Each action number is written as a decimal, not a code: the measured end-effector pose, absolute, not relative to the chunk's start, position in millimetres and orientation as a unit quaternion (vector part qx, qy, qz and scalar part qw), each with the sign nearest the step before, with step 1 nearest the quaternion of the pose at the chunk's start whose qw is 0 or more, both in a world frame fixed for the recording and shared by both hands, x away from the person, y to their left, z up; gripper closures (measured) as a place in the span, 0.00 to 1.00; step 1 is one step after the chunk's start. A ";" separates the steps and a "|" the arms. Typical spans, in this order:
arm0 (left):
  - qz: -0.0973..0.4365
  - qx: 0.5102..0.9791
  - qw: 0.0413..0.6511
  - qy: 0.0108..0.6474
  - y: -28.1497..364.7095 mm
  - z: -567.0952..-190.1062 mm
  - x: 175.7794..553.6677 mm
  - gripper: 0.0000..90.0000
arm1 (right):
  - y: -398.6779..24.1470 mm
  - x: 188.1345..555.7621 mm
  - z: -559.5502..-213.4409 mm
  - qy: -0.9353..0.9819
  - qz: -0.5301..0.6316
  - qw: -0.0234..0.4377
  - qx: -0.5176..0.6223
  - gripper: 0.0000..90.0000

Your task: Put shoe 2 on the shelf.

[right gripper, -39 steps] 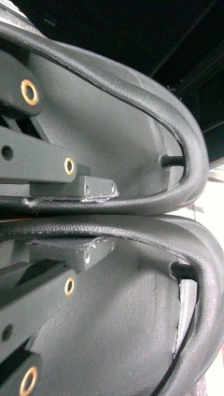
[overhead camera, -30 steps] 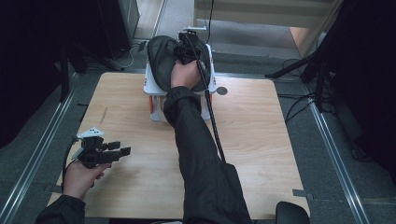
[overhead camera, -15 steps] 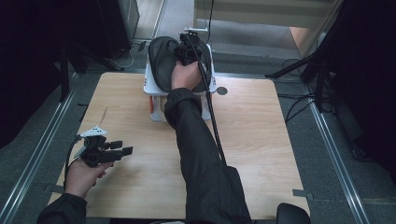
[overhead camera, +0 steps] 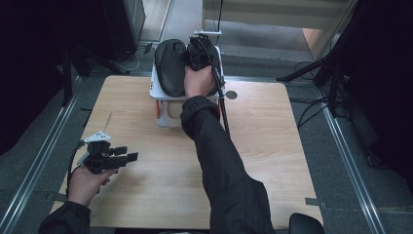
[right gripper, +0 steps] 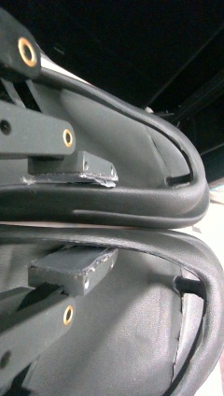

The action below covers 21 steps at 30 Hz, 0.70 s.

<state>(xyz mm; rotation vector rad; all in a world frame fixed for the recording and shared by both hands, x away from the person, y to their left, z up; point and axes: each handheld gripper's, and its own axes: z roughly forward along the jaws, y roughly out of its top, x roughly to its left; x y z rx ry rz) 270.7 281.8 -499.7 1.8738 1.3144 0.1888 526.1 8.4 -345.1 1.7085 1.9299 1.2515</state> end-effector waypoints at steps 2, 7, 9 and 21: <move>0.074 0.747 0.408 0.520 280.2 -500.0 271.6 0.43 | 5.9 518.9 -343.7 0.683 0.429 0.135 0.575 0.62; 0.077 0.748 0.406 0.520 278.3 -500.0 273.4 0.43 | -1.5 509.4 -340.7 0.697 0.427 0.126 0.561 0.62; 0.077 0.749 0.406 0.518 277.3 -499.8 274.3 0.43 | -3.9 504.6 -339.0 0.705 0.426 0.123 0.554 0.62; 0.073 0.756 0.403 0.511 270.6 -500.4 281.4 0.43 | -17.0 472.8 -333.6 0.738 0.434 0.110 0.505 0.68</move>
